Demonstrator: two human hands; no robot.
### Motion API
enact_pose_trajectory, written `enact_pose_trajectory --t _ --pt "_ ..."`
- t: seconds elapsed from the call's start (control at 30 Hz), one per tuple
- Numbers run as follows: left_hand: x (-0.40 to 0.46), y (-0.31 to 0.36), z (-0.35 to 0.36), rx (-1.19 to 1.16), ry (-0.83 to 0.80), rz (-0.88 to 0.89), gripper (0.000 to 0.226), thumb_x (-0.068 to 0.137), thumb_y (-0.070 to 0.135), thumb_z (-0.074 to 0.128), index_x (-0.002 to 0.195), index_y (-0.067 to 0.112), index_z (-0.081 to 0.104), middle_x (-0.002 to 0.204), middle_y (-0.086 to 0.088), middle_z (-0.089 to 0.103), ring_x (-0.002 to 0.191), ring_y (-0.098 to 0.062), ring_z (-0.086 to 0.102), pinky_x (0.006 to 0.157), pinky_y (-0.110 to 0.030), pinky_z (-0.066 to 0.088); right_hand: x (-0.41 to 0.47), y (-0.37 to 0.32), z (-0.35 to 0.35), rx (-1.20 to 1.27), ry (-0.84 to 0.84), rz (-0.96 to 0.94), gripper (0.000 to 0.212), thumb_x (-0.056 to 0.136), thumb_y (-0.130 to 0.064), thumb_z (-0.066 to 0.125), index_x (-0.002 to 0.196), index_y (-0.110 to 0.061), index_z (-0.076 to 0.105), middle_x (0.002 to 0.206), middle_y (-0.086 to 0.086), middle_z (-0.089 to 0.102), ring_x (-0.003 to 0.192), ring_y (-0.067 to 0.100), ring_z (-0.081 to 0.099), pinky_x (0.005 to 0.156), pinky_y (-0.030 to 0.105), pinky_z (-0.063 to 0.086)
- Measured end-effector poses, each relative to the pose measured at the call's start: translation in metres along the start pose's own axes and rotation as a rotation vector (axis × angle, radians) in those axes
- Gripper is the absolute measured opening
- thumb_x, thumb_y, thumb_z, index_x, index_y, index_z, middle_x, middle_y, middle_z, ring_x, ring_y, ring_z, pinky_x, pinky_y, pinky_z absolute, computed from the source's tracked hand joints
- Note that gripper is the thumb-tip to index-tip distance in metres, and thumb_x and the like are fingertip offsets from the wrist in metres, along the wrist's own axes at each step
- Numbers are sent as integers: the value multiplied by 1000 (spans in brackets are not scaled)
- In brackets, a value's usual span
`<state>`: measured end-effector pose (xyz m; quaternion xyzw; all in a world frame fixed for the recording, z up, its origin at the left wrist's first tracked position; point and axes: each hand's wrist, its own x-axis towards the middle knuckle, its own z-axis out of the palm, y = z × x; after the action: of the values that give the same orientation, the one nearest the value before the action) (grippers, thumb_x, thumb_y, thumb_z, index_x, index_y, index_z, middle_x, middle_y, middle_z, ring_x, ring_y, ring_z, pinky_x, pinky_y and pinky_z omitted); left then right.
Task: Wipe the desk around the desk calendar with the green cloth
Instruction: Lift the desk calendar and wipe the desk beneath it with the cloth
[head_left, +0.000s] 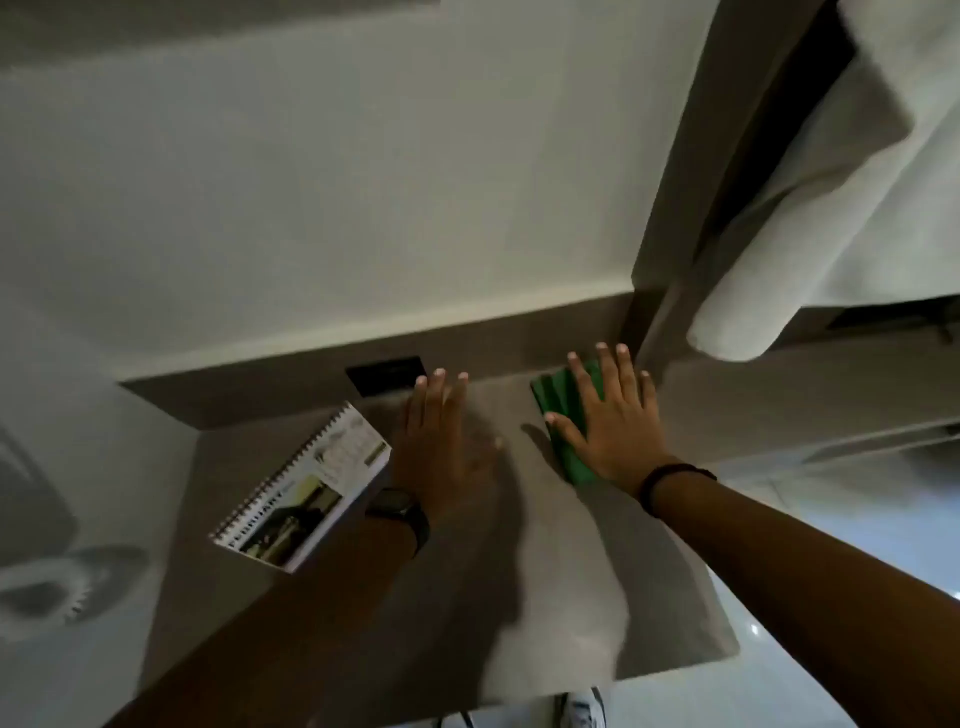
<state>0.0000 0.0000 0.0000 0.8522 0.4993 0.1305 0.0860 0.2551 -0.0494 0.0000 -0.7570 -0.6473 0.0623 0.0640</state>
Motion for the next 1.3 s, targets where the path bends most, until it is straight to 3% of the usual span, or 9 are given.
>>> enact_pose_trajectory --t 0.13,0.37,0.53,0.67,0.87,0.97,1.03,1.13,1.3 --pt "-31 -14 77 -15 -173 -83 97 93 73 47 169 18 20 174 -18 23 160 -43 18 129 -61 14 7 19 62 0 -144 72 93 92 -84 8 166 -28 19 173 21 17 160 48 8 123 72 17" --pt "-58 -25 148 90 -255 -125 91 95 75 38 168 25 19 175 -12 19 160 -45 11 124 -74 8 36 39 123 26 -193 94 91 89 -89 25 165 -43 6 176 15 6 161 46 0 120 74 14" --pt "-59 -26 153 107 -223 -132 90 95 78 35 168 29 16 177 -9 16 162 -41 8 124 -73 7 33 29 137 47 -86 89 66 105 -52 30 166 -27 22 173 21 21 158 48 17 122 66 28" --pt "-64 -35 128 62 -233 -69 92 96 79 38 169 27 16 177 -13 16 163 -39 7 126 -68 9 26 21 131 149 -51 106 58 109 -31 37 164 -14 29 171 21 25 158 43 20 123 59 29" --pt "-79 -92 28 175 -83 100 92 96 72 51 168 21 22 175 -15 19 163 -38 10 130 -60 8 -21 -41 125 571 -28 226 53 112 -27 38 163 -16 32 174 14 21 161 36 15 128 57 20" --pt "-75 -131 -31 307 -53 111 96 96 74 45 169 21 13 176 -17 17 163 -39 10 132 -55 2 -39 -97 126 785 13 288 54 113 -31 36 165 -18 29 176 8 16 163 30 9 130 55 13" --pt "-71 -161 -61 424 -73 66 101 94 80 38 169 19 10 176 -19 15 163 -40 9 131 -57 4 -42 -141 126 897 49 298 54 113 -31 35 165 -20 26 177 5 12 163 24 4 127 50 7" --pt "-66 -199 -82 531 -189 4 110 90 84 38 169 13 11 175 -22 11 163 -41 5 129 -64 10 -34 -203 127 1030 103 252 54 112 -26 38 165 -20 28 176 5 13 163 23 5 124 45 11" --pt "-62 -222 -74 620 -301 54 109 88 80 47 169 15 15 177 -16 11 163 -40 -1 127 -69 14 -14 -284 137 1166 90 165 57 112 -27 37 167 -25 20 177 3 5 163 25 -2 124 49 10"
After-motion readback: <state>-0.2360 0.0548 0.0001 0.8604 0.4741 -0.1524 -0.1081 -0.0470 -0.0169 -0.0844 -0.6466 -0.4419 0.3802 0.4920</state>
